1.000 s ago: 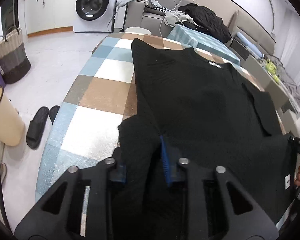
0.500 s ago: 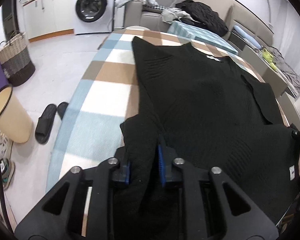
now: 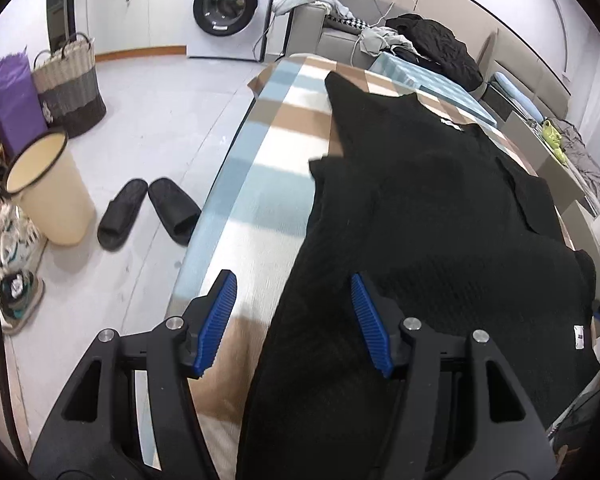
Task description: Fold small clothes
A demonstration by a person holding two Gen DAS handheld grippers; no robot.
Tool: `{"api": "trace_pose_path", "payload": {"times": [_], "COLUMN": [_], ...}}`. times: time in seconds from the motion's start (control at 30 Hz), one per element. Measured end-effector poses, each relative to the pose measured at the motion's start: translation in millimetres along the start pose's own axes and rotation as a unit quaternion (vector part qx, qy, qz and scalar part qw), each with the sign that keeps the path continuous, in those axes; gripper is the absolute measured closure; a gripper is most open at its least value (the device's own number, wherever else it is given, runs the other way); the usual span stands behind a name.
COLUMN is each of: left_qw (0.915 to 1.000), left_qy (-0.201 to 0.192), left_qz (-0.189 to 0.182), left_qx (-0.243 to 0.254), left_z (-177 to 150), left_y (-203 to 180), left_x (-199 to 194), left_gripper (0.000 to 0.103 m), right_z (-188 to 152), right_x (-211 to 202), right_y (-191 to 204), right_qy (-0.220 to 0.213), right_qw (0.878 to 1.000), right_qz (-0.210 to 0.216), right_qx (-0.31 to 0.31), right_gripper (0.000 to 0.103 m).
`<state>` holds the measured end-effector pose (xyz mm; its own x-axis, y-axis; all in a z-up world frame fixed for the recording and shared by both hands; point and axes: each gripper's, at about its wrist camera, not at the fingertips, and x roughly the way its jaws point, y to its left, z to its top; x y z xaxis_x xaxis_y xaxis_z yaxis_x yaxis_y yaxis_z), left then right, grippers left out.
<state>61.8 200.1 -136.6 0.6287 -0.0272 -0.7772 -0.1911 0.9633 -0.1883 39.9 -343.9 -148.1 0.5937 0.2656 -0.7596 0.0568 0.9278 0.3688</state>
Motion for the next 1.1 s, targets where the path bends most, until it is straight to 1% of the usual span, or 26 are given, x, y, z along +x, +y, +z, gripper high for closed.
{"api": "trace_pose_path", "payload": {"times": [0.07,0.17,0.2,0.23,0.27,0.3,0.33,0.37,0.4,0.43,0.5,0.57,0.67,0.77,0.8,0.93,1.03,1.1], "left_qw": [1.0,0.9997,0.9996,0.9995,0.9992,0.999,0.9989,0.999,0.9993,0.9994,0.9994,0.9991,0.998,0.9971,0.9968,0.9968,0.9983,0.9989], "left_qy": [0.009,0.021,0.021,0.023,0.03,0.027,0.029,0.028,0.02,0.013,-0.005,-0.022,-0.048,-0.066,-0.07,-0.074,-0.051,-0.031], "left_qz": [0.0,0.002,-0.001,-0.002,-0.003,0.005,0.003,-0.004,-0.01,-0.013,-0.016,-0.02,-0.027,-0.026,-0.028,-0.024,-0.012,-0.006], "left_qx": [0.002,0.013,0.018,0.021,0.026,0.035,0.037,0.036,0.031,0.029,0.032,0.03,0.03,0.027,0.025,0.02,0.027,0.034], "left_z": [-5.7,-10.4,-11.5,-12.0,-12.5,-13.6,-12.2,-12.1,-11.3,-10.0,-6.2,0.1,17.4,42.3,50.8,85.4,99.9,101.9], "left_y": [-0.2,-4.3,-6.5,-8.4,-10.7,-12.8,-14.6,-14.4,-13.6,-14.0,-15.3,-17.4,-23.2,-29.4,-31.1,-36.5,-41.7,-43.4], "left_x": [1.0,3.8,4.0,5.3,8.1,6.8,8.0,6.2,2.5,-1.2,-10.4,-20.3,-28.8,-24.8,-22.1,3.1,33.5,52.3], "left_gripper": [0.046,0.047,0.052,0.061,0.065,0.072,0.088,0.094,0.097,0.097,0.098,0.098,0.098,0.098,0.098,0.098,0.098,0.098], "right_z": [-11.3,-19.5,-21.5,-23.4,-24.8,-24.9,-26.1,-27.5,-28.6,-29.4,-29.4,-24.7,-10.9,10.1,18.0,46.5,64.1,70.9], "right_x": [-0.1,3.4,4.6,5.8,6.6,7.3,6.7,7.0,6.7,5.4,-4.6,-19.6,-37.9,-40.9,-37.3,-13.8,11.9,27.5], "right_y": [0.4,4.9,7.1,9.5,11.4,13.4,15.4,19.6,22.3,24.2,26.8,26.8,23.8,27.3,27.3,29.4,25.6,20.3], "right_qy": [0.001,0.001,0.001,0.001,0.001,-0.001,-0.003,-0.003,-0.003,-0.005,-0.022,-0.052,-0.096,-0.124,-0.126,-0.125,-0.112,-0.097], "right_qw": [1.0,1.0,0.999,0.999,0.999,0.998,0.998,0.996,0.995,0.994,0.993,0.992,0.991,0.989,0.989,0.991,0.993,0.995], "right_qz": [0.008,0.014,0.014,0.011,0.008,0.004,0.006,0.002,-0.001,-0.001,0.01,0.015,0.031,0.037,0.038,0.015,-0.001,-0.014], "right_qx": [-0.009,-0.027,-0.034,-0.042,-0.048,-0.055,-0.065,-0.085,-0.096,-0.105,-0.113,-0.111,-0.091,-0.073,-0.064,-0.041,-0.02,-0.004], "right_gripper": [0.048,0.048,0.048,0.048,0.048,0.054,0.071,0.078,0.09,0.097,0.098,0.098,0.098,0.098,0.098,0.098,0.098,0.098]}}
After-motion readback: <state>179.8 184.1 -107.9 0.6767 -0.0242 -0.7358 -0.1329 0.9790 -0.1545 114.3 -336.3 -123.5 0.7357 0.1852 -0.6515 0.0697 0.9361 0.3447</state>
